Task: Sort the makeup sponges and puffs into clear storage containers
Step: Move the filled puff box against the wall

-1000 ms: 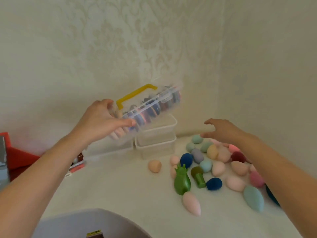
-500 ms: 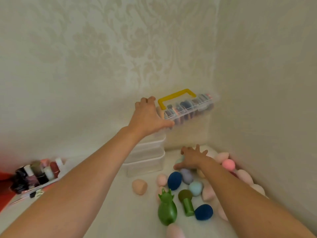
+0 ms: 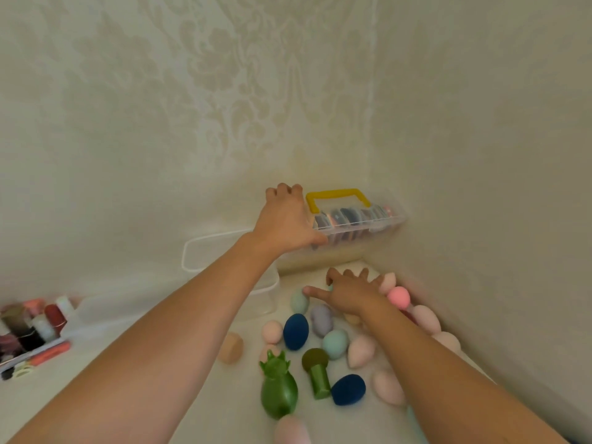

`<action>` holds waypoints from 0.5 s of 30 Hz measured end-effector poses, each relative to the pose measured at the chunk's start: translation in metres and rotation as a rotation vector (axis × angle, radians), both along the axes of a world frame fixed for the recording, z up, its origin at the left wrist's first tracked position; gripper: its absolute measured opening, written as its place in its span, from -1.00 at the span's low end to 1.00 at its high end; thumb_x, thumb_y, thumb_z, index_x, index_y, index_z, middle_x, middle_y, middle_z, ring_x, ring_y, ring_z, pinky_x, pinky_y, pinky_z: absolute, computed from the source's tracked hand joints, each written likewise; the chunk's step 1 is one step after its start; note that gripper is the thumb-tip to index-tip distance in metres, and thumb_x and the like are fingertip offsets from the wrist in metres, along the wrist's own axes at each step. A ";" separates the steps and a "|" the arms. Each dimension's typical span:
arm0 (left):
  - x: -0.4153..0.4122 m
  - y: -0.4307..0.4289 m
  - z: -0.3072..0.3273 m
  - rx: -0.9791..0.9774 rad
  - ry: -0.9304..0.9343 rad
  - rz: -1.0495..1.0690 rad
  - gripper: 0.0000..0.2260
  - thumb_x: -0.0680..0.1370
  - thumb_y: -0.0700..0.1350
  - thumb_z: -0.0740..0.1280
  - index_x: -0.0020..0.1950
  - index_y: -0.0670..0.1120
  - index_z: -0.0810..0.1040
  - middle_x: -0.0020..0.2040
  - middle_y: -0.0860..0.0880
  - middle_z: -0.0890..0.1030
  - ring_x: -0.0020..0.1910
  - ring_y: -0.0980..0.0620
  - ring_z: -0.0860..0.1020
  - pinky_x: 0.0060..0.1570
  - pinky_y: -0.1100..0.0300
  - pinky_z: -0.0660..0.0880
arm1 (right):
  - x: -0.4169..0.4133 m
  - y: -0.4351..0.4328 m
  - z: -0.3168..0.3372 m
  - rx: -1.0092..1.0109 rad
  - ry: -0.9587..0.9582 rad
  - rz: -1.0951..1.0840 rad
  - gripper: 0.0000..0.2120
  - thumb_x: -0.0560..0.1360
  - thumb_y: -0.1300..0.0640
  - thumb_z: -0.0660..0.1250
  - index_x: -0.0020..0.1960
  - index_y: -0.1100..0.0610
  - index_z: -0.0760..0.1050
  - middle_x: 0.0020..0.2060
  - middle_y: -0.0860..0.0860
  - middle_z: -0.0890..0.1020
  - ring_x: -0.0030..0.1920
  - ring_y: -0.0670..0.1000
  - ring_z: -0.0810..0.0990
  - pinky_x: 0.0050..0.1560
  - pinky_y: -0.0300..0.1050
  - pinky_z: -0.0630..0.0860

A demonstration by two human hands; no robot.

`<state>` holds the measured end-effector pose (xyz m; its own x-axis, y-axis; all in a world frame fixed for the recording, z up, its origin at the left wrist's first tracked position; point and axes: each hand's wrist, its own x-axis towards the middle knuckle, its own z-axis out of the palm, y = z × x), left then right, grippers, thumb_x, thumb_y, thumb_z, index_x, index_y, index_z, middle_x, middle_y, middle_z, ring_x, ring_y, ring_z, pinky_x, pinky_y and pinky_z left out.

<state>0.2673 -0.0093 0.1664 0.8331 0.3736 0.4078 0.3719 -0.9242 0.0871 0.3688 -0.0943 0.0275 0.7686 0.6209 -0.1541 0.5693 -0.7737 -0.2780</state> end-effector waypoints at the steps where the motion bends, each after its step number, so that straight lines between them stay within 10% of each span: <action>1: 0.001 0.001 0.000 -0.013 -0.004 0.010 -0.17 0.30 0.19 0.48 0.39 -0.22 0.26 0.27 -0.19 0.37 0.26 -0.16 0.29 0.24 0.08 0.25 | -0.003 0.004 0.002 -0.004 0.006 -0.010 -0.05 0.29 -0.60 -0.04 0.50 -0.04 0.10 0.50 0.09 0.16 0.50 0.30 -0.06 0.37 0.43 -0.24; 6: 0.005 0.000 0.001 0.055 -0.037 0.043 -0.13 0.26 0.22 0.49 0.37 -0.22 0.25 0.24 -0.17 0.35 0.23 -0.17 0.29 0.10 0.08 0.38 | -0.025 0.025 0.002 -0.044 -0.143 0.030 0.03 0.30 -0.55 0.10 0.55 0.03 -0.07 0.52 0.22 0.03 0.47 0.39 -0.17 0.32 0.46 -0.34; 15: 0.009 -0.006 0.024 -0.049 0.001 0.232 -0.23 0.24 0.20 0.50 0.26 -0.20 0.33 0.17 -0.14 0.34 0.22 -0.15 0.29 -0.15 0.14 0.31 | -0.026 0.042 0.004 -0.101 -0.202 0.168 -0.46 0.55 -0.24 0.06 0.44 0.01 0.27 0.45 0.18 0.22 0.44 0.34 0.08 0.34 0.48 -0.24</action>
<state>0.2760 -0.0150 0.1900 0.7228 0.5745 0.3840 0.5739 -0.8086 0.1295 0.3431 -0.0518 0.0315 0.6776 0.7315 -0.0762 0.7280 -0.6818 -0.0719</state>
